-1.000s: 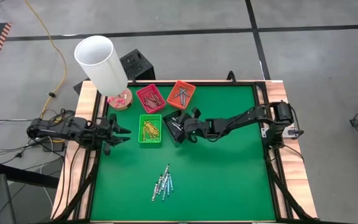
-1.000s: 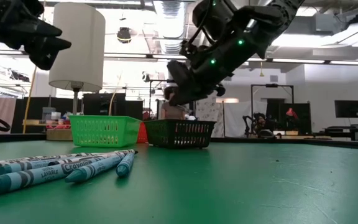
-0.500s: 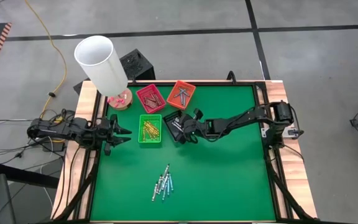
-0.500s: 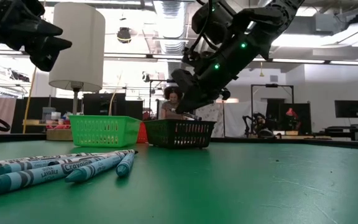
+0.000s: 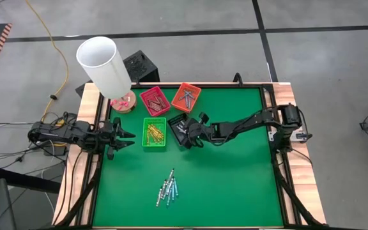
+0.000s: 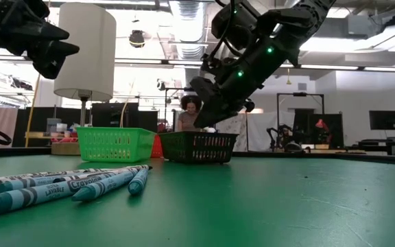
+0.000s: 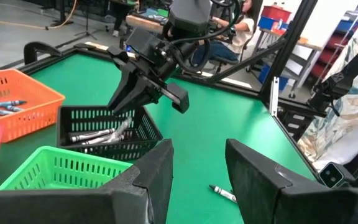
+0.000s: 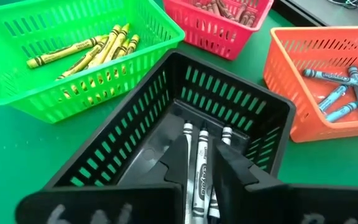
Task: Sort crayons
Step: Put the black crayon into the black bin
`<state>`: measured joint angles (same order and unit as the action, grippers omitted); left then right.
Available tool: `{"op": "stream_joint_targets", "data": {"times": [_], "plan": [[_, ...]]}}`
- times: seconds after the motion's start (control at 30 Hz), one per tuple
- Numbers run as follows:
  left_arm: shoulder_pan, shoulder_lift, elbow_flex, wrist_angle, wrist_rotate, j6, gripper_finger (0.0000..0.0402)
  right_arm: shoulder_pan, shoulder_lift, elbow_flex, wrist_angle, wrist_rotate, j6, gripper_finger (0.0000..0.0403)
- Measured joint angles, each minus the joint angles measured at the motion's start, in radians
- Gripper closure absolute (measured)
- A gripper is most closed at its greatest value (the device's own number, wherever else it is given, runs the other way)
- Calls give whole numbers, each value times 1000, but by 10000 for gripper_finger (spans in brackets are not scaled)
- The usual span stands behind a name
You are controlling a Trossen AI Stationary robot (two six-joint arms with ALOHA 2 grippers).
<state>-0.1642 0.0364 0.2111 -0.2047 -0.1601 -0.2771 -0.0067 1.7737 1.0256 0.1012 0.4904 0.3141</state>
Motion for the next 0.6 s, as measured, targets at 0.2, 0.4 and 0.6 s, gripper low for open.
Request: {"op": "stream_joint_targets", "data": {"times": [0.2, 0.4, 0.6], "plan": [[0, 0, 0, -14, -1, -5, 265, 5, -5, 0, 22, 0, -4, 335], [0, 0, 0, -38, -5, -12, 265, 59, -44, 0, 178, -158, -123, 334], [0, 0, 0, -36, -14, -9, 265, 161, -46, 0, 282, -464, -342, 334]]}}
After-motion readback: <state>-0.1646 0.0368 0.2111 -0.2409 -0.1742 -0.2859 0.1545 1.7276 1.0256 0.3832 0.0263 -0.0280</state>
